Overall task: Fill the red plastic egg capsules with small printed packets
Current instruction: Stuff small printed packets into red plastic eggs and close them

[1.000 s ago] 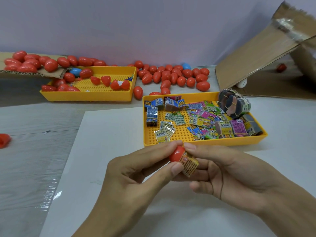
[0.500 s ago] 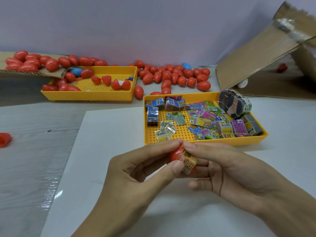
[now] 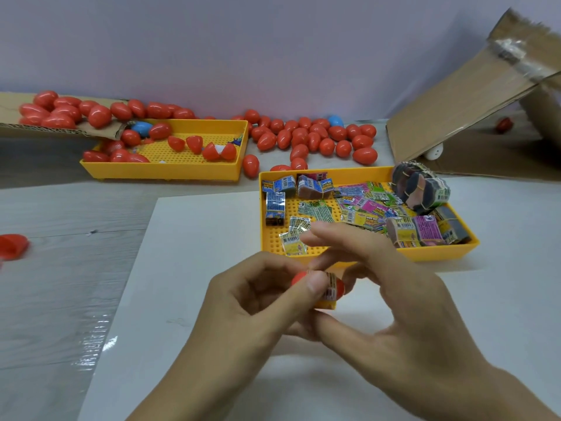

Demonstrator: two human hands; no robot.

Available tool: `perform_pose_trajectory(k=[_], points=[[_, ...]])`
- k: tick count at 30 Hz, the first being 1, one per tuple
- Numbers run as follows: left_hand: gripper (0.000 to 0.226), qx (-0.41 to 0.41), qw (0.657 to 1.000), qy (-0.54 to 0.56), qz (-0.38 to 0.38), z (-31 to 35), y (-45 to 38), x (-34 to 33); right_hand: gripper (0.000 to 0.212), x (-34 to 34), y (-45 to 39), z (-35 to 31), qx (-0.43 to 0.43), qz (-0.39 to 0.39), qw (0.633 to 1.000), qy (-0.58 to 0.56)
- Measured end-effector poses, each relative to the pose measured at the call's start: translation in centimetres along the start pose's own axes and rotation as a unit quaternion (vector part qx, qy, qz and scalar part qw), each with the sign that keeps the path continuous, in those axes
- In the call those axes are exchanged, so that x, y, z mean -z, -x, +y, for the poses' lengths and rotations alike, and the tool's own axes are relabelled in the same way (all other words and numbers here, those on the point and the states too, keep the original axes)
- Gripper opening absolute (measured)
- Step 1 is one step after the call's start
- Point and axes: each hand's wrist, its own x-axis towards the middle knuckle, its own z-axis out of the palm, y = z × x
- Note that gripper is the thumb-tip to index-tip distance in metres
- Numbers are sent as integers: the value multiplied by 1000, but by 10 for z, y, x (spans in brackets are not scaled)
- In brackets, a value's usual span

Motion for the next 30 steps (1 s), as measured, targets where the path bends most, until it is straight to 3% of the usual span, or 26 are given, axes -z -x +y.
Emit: perform_pose_trajectory(k=[2, 3, 4, 5, 7, 11, 14, 17, 24, 30], points=[[31, -24, 1000, 7, 13, -1, -1, 3, 14, -7, 8, 8, 86, -31, 996, 15], [34, -40, 999, 6, 21, -1, -1, 5, 29, -4, 4, 7, 123, 26, 991, 49], [37, -58, 998, 4, 26, 0, -2, 6, 45, -5, -3, 5, 138, 98, 985, 30], [40, -76, 997, 4, 27, 1, -3, 6, 50, -3, 4, 10, 145, 111, 982, -37], [43, -104, 994, 12, 17, 3, -3, 6, 41, 4, 2, 19, 94, 90, 976, -172], [54, -147, 989, -13, -3, 3, -2, 6, 28, 4, -8, 13, 12, 35, 985, -171], [60, -159, 987, -25, 7, 4, -1, 5, 22, 3, -4, 9, 53, 62, 979, -186], [51, -143, 989, -18, 23, 5, -1, 6, 29, 1, -3, 8, 96, 93, 979, -154], [37, -122, 992, -22, 12, 9, -1, 7, 29, 0, -3, 7, 105, 114, 975, -158], [39, -141, 990, -9, 21, 4, -4, 4, 31, 3, -1, 6, 139, 146, 973, -114]])
